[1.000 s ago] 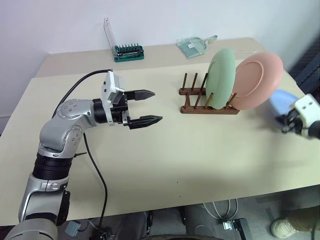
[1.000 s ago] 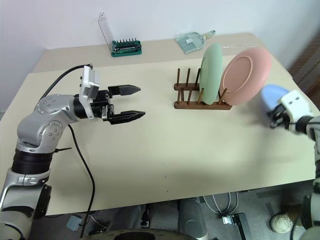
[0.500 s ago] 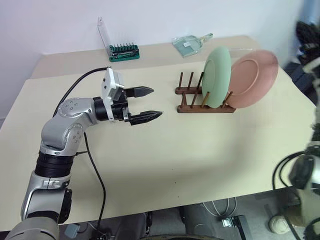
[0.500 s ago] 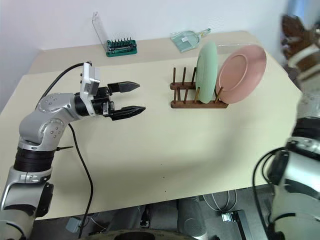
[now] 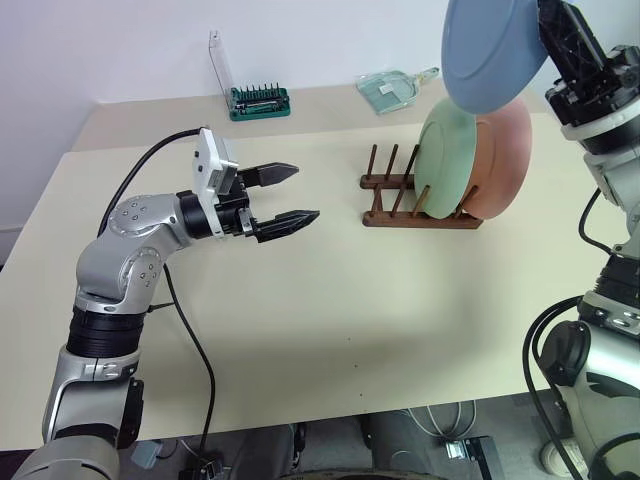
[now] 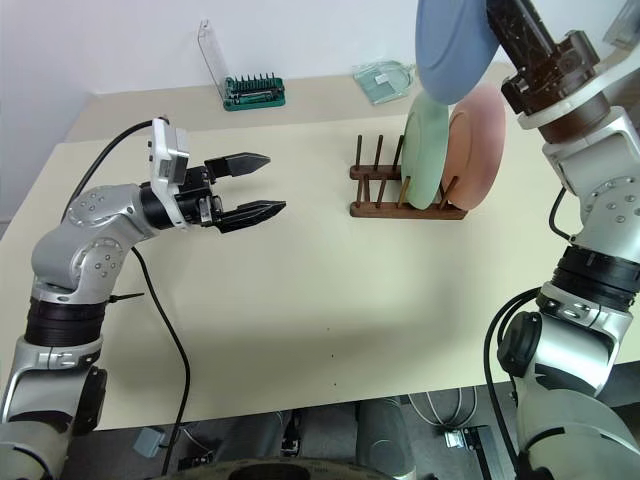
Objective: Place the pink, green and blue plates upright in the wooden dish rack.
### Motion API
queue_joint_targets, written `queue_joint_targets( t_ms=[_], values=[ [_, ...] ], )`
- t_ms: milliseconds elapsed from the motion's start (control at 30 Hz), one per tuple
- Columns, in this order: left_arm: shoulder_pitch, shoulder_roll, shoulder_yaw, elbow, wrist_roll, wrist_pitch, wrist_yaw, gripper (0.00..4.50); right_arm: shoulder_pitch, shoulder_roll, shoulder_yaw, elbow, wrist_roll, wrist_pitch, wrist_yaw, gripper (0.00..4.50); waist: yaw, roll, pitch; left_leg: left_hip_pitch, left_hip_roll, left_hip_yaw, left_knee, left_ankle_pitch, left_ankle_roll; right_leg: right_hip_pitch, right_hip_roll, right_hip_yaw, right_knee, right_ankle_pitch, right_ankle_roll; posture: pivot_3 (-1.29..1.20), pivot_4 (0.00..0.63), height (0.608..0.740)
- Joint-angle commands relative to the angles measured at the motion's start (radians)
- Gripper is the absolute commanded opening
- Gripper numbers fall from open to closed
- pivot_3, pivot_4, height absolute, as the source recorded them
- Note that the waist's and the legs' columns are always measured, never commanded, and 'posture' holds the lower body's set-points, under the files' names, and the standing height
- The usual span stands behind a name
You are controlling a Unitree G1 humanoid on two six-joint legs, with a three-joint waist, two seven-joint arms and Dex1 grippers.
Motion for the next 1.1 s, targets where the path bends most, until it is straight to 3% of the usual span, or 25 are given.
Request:
queue_joint_targets(
  t_ms=[33,233,400,633,1100],
  values=[
    [-0.001,0.017,0.045,-0.035,-0.022,0.003,0.005,4.5,-0.009,0.011,-0.032,-0.045,0.094,0.045,-0.025,0.04,-0.001,0.0,0.0,0.0,0.0,0.0,0.0,0.0,0.0,0.0,0.0,0.0,0.0,0.0,0.0,0.0,0.15,0.74],
    [-0.006,0.02,0.048,-0.027,-0.028,0.002,0.002,4.5,0.041,0.088,0.002,-0.102,0.153,0.081,-0.091,0.04,0.001,0.0,0.0,0.0,0.0,0.0,0.0,0.0,0.0,0.0,0.0,0.0,0.0,0.0,0.0,0.0,0.15,0.74],
    [-0.001,0.032,0.047,-0.034,-0.024,-0.01,-0.024,4.5,0.08,0.152,0.055,-0.105,0.086,0.051,-0.136,0.04,0.0,0.0,0.0,0.0,0.0,0.0,0.0,0.0,0.0,0.0,0.0,0.0,0.0,0.0,0.0,0.0,0.15,0.74],
    [0.008,0.134,0.082,0.036,0.008,-0.077,-0.121,4.5,0.098,0.192,0.064,-0.059,0.081,0.065,-0.19,0.04,-0.001,0.0,0.0,-0.003,0.0,0.001,0.0,0.002,-0.003,-0.004,0.0,0.0,0.001,0.0,0.0,0.0,0.15,0.74],
    [0.015,0.096,0.08,0.045,0.039,-0.119,-0.067,4.5,0.134,0.214,0.096,-0.019,-0.016,0.053,-0.208,0.04,-0.001,0.0,0.0,-0.003,0.0,0.001,0.0,0.0,0.0,-0.005,0.0,0.0,0.001,0.0,0.0,0.0,0.15,0.74]
  ],
)
